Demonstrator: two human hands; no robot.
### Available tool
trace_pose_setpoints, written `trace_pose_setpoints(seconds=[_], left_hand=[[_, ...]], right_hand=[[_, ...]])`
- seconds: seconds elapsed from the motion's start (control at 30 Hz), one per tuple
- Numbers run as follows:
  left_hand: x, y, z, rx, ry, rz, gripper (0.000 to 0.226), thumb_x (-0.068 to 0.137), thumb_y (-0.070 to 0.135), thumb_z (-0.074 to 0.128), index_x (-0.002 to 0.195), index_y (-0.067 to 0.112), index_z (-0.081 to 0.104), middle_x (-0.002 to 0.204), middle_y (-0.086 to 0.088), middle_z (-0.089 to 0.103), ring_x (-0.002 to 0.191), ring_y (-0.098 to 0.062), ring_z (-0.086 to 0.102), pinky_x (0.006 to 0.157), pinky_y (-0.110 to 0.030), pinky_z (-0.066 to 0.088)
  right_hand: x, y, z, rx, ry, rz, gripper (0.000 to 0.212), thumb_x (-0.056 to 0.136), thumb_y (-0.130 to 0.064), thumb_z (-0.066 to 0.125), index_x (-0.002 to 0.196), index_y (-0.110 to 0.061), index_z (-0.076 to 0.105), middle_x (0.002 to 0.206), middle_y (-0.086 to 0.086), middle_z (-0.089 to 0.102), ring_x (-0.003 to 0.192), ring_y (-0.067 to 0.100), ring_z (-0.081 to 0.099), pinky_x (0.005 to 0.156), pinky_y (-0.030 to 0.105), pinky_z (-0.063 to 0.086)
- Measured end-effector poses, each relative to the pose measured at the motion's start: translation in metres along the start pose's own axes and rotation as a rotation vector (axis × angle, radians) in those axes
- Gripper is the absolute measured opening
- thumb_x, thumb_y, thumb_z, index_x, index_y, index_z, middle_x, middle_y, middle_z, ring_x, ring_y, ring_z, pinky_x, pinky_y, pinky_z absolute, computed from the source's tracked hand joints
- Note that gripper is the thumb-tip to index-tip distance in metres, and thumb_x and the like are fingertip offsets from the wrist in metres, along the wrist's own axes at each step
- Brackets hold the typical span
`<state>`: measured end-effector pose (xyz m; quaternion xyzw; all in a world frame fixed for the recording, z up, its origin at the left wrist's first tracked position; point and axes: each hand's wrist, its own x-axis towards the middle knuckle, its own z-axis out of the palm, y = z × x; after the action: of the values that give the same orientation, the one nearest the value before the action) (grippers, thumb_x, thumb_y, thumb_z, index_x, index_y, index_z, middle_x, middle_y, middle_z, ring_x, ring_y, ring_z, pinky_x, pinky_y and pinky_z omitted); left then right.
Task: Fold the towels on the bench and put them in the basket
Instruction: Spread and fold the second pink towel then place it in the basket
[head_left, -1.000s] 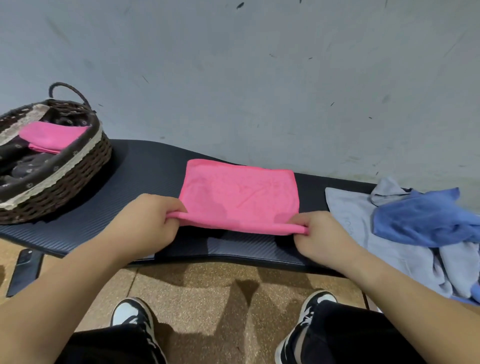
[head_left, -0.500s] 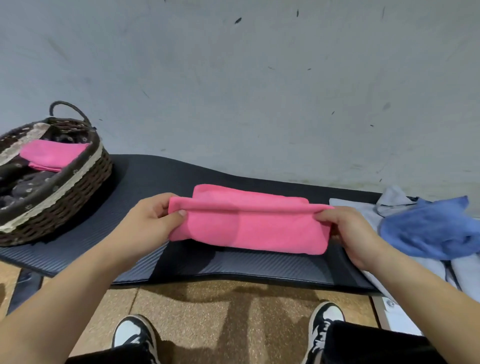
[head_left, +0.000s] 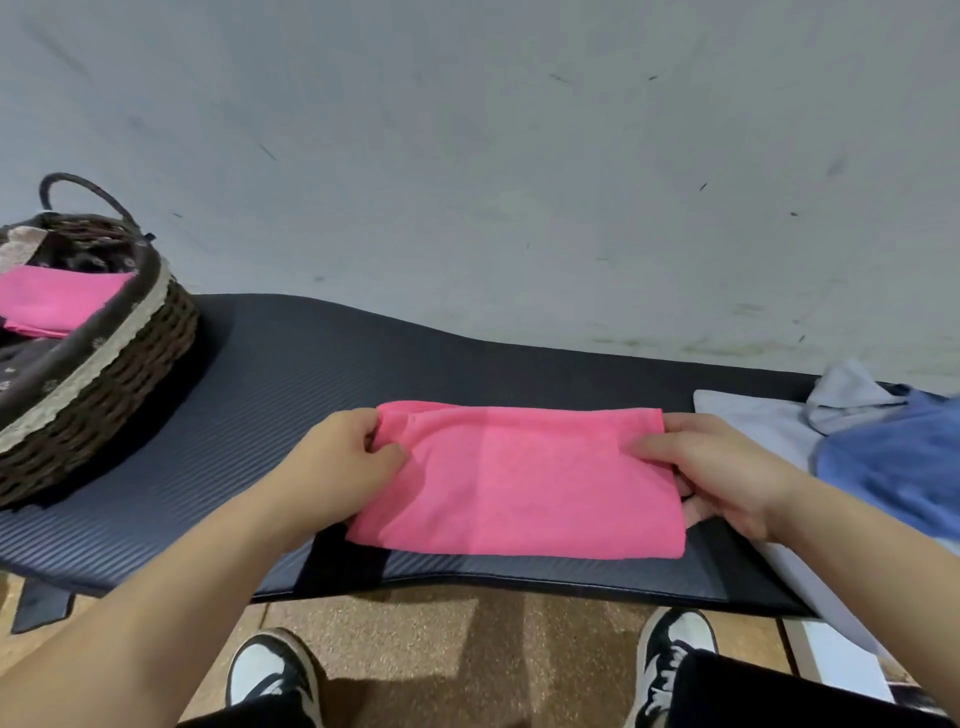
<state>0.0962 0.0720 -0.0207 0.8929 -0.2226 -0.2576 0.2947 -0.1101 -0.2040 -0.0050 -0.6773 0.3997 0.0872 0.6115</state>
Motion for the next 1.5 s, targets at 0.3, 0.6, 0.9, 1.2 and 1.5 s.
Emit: trace_pose_setpoints(seconds=[0.3, 0.6, 0.9, 1.2, 1.5], left_hand=[[0.005, 0.007, -0.003, -0.289, 0.021, -0.257, 0.034, 0.085, 0.031, 0.052, 0.088, 0.003, 0.070, 0.072, -0.006, 0.065, 0.064, -0.023, 0.059, 0.061, -0.037, 0.048], [0.016, 0.006, 0.005, -0.140, 0.088, -0.247, 0.025, 0.087, 0.024, 0.069, 0.070, 0.011, 0.055, 0.062, -0.004, 0.054, 0.055, -0.023, 0.052, 0.047, -0.027, 0.043], [0.021, 0.000, 0.006, -0.027, 0.145, -0.123, 0.017, 0.102, 0.027, 0.053, 0.099, 0.015, 0.066, 0.089, -0.007, 0.069, 0.072, -0.024, 0.062, 0.056, -0.031, 0.043], [0.021, -0.001, 0.006, 0.063, 0.201, -0.086, 0.028, 0.100, 0.041, 0.058, 0.117, 0.018, 0.058, 0.092, 0.002, 0.064, 0.086, -0.022, 0.060, 0.072, -0.036, 0.045], [-0.021, 0.018, 0.041, 0.639, 0.047, 0.456, 0.077, 0.095, 0.069, 0.034, 0.161, 0.029, 0.030, 0.169, -0.013, 0.023, 0.157, -0.042, 0.014, 0.128, -0.055, 0.014]], right_hand=[[0.006, -0.010, 0.005, -0.066, 0.091, 0.098, 0.021, 0.097, -0.021, 0.055, 0.089, -0.008, 0.069, 0.062, 0.004, 0.061, 0.052, 0.020, 0.059, 0.055, 0.033, 0.055], [0.008, -0.013, 0.008, -0.157, 0.124, 0.099, 0.019, 0.096, -0.020, 0.065, 0.098, -0.005, 0.076, 0.070, 0.007, 0.074, 0.056, 0.020, 0.070, 0.051, 0.034, 0.058], [0.010, -0.011, 0.003, -0.238, 0.198, 0.038, 0.022, 0.096, -0.029, 0.061, 0.092, -0.008, 0.060, 0.068, 0.009, 0.061, 0.055, 0.026, 0.059, 0.055, 0.039, 0.056], [0.006, -0.008, 0.001, -0.449, 0.334, -0.022, 0.032, 0.094, -0.035, 0.065, 0.100, -0.005, 0.057, 0.064, 0.008, 0.068, 0.052, 0.026, 0.065, 0.057, 0.047, 0.062], [-0.021, 0.012, 0.067, -1.202, 0.135, -0.400, 0.085, 0.095, -0.077, 0.022, 0.165, -0.036, -0.004, 0.172, 0.001, -0.015, 0.159, 0.024, -0.016, 0.130, 0.043, 0.001]])
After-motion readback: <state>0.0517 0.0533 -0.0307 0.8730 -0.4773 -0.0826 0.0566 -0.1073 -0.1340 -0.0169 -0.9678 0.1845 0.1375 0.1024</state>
